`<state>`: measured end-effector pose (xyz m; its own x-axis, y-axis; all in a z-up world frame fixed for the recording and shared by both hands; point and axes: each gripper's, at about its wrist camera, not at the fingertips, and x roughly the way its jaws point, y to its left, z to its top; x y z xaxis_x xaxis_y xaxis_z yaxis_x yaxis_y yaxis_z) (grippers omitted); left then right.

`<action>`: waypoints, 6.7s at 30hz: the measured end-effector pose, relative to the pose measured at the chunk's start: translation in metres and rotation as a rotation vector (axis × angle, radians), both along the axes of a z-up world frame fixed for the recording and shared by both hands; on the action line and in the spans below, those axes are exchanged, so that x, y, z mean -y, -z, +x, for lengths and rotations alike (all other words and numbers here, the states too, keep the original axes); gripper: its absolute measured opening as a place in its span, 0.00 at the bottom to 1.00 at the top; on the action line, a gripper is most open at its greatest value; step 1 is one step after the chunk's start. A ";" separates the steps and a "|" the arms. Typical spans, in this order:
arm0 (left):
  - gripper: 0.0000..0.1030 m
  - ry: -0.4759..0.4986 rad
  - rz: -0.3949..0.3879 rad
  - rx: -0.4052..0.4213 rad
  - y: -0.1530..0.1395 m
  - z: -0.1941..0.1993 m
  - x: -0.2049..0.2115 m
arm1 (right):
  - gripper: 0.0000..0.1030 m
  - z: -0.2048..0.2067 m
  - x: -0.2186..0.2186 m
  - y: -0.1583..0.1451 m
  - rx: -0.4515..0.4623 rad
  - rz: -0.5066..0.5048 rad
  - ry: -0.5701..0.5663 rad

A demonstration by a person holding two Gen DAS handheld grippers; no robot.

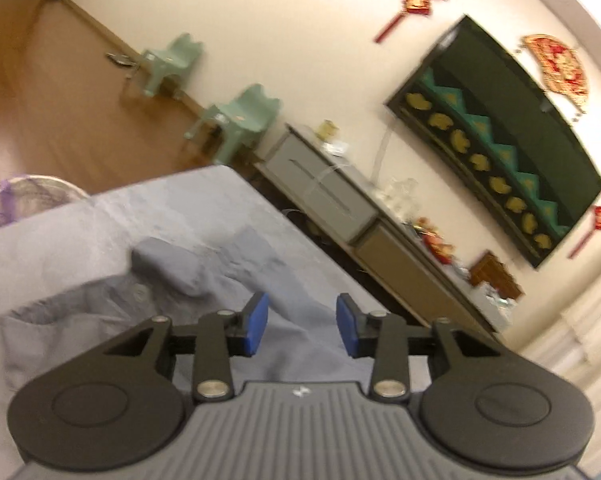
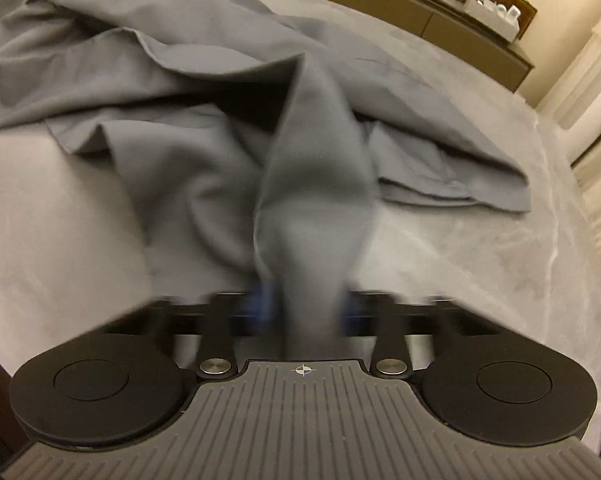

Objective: Fold clothes

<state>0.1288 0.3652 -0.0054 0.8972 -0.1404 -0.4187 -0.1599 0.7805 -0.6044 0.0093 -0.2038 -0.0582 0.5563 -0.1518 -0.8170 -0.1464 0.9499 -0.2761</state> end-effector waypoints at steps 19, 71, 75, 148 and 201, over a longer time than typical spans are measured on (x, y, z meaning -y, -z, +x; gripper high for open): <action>0.56 0.010 0.153 -0.245 0.037 -0.010 0.008 | 0.52 -0.014 0.143 -0.023 -0.003 -0.273 0.150; 0.51 0.300 0.439 -0.230 0.061 -0.030 0.010 | 0.36 0.293 -0.343 -0.015 0.015 0.071 -0.413; 0.64 0.284 0.427 -0.237 0.065 -0.033 0.007 | 0.68 0.247 -0.303 -0.057 0.168 0.285 -0.425; 0.44 0.255 0.347 -0.177 0.004 0.026 0.141 | 0.01 0.175 0.246 0.015 0.253 0.817 0.738; 0.65 0.420 0.326 -0.458 0.052 0.114 -0.027 | 0.88 0.100 0.238 -0.016 0.340 0.652 0.716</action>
